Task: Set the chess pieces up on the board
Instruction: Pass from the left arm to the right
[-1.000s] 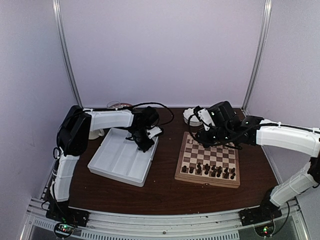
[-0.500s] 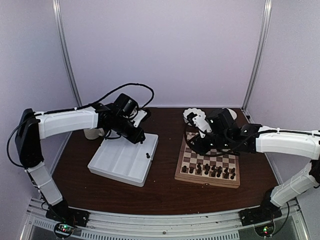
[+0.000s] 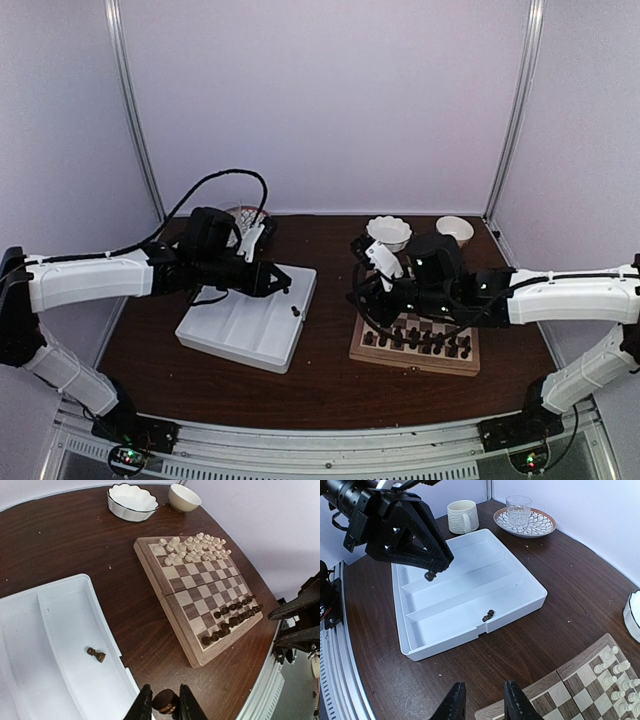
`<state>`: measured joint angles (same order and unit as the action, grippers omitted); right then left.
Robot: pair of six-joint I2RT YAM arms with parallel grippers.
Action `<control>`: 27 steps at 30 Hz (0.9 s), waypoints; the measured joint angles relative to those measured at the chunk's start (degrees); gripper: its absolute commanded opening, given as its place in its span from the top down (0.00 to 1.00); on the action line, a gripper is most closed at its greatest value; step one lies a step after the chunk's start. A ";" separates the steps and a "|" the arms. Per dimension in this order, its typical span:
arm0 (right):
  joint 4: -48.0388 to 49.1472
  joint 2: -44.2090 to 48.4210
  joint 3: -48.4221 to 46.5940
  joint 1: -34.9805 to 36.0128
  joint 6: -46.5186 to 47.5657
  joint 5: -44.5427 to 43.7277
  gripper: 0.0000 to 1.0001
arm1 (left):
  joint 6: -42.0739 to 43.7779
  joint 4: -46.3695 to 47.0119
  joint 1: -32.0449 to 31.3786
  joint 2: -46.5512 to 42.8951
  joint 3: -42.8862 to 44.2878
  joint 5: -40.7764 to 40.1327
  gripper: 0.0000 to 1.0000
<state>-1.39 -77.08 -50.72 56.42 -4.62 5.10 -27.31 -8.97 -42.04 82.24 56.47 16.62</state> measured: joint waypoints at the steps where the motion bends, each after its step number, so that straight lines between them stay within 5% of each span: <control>1: 0.81 0.04 0.37 0.28 -0.22 0.02 0.70 | -1.55 1.84 0.00 -0.57 -1.62 0.92 0.81; 13: 9.55 -0.42 0.57 6.27 -9.01 -4.15 0.65 | -17.16 21.29 -0.42 -5.29 -9.97 4.31 0.81; 27: 18.67 -4.66 1.57 12.02 -10.14 -14.51 0.50 | -25.75 29.46 -2.89 -5.90 -12.98 4.17 0.81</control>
<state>17.28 -81.73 -49.15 68.45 -14.76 -9.41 -53.06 20.49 -44.93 76.34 43.48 20.80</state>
